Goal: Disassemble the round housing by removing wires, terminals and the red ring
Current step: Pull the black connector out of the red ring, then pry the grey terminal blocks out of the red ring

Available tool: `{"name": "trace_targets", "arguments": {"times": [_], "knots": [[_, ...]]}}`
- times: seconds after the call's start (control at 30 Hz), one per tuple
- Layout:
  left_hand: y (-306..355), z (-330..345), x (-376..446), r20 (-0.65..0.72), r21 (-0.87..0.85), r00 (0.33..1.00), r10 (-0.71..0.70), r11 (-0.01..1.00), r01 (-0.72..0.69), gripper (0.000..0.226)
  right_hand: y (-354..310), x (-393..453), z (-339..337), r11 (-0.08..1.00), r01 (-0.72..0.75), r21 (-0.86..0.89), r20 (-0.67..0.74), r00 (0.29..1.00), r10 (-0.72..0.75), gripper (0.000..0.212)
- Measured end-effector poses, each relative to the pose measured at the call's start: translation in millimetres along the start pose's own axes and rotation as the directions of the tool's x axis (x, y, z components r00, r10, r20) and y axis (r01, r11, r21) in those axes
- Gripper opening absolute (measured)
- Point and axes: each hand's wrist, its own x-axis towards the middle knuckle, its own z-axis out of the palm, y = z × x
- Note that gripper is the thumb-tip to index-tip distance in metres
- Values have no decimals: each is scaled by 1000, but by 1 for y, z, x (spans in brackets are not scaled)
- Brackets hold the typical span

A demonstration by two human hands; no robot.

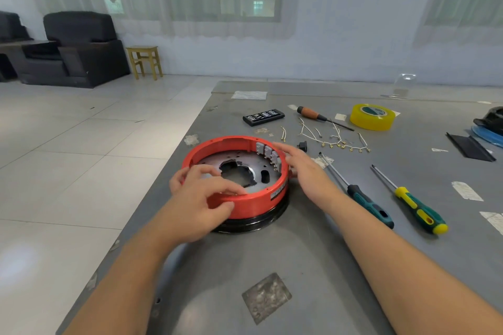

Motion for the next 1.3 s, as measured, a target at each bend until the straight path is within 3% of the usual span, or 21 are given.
{"name": "trace_targets", "arguments": {"times": [0.13,0.27,0.37,0.47,0.57,0.67,0.77,0.83,0.93,1.03,1.17,1.3], "knots": [[-17,-12,1,-18,19,990,-140,990,140,47,7,-5,-8,991,95,-98,76,993,-88,53],[-22,-2,5,-171,228,965,-197,945,233,47,10,-4,-11,902,239,-359,153,969,-195,47],[-15,11,6,-213,244,966,-148,949,199,60,14,-6,-13,854,289,-432,146,957,-250,43],[1,24,6,-149,190,986,-72,977,100,62,13,-10,-8,836,306,-456,109,951,-288,42],[13,32,4,-106,136,994,-26,990,41,53,8,-14,1,793,345,-502,42,926,-376,42],[13,37,4,-135,187,990,32,982,-6,41,2,-20,13,722,378,-580,-18,879,-476,42],[11,41,3,-160,180,987,-11,983,40,31,-3,-25,30,648,364,-669,-43,852,-522,41],[7,38,5,-185,106,981,-52,992,72,25,-6,-25,32,633,382,-674,-36,838,-544,40],[-3,26,5,-144,-42,988,-55,998,49,18,-2,-25,19,695,437,-570,14,852,-524,38],[-11,18,4,-98,-140,995,-30,990,16,20,6,-23,7,696,436,-570,77,872,-483,50],[-15,18,0,-135,-163,986,-98,984,76,35,6,-21,7,674,434,-597,75,868,-492,42],[-16,23,0,-162,-161,983,-90,985,64,25,6,-22,17,653,439,-617,47,849,-527,44]]}}
